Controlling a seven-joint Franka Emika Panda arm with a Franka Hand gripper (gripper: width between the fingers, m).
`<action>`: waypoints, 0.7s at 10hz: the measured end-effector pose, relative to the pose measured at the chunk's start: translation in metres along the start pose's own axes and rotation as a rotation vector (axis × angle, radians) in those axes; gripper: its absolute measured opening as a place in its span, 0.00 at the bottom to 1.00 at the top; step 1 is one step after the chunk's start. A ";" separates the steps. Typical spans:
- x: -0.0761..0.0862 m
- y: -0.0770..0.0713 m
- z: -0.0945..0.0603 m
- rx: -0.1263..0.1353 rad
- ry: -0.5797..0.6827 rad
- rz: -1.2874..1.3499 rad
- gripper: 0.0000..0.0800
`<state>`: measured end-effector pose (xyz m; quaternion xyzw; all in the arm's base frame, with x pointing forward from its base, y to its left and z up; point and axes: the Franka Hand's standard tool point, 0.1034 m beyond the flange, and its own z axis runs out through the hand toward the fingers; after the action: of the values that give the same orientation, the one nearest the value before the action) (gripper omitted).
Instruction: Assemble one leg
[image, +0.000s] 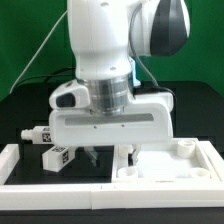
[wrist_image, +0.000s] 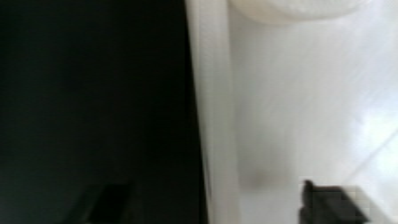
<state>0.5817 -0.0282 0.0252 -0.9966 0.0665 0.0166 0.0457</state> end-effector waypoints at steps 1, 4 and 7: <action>-0.002 0.002 -0.015 0.007 -0.009 -0.019 0.75; -0.040 -0.004 -0.060 0.018 0.002 -0.013 0.81; -0.044 -0.003 -0.059 0.020 -0.010 -0.014 0.81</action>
Offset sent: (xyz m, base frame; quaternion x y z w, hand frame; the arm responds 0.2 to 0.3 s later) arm -0.0698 0.0081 0.0630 -0.0145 -0.0298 0.0260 0.9991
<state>0.5401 -0.0244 0.0858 -0.9964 0.0595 0.0207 0.0562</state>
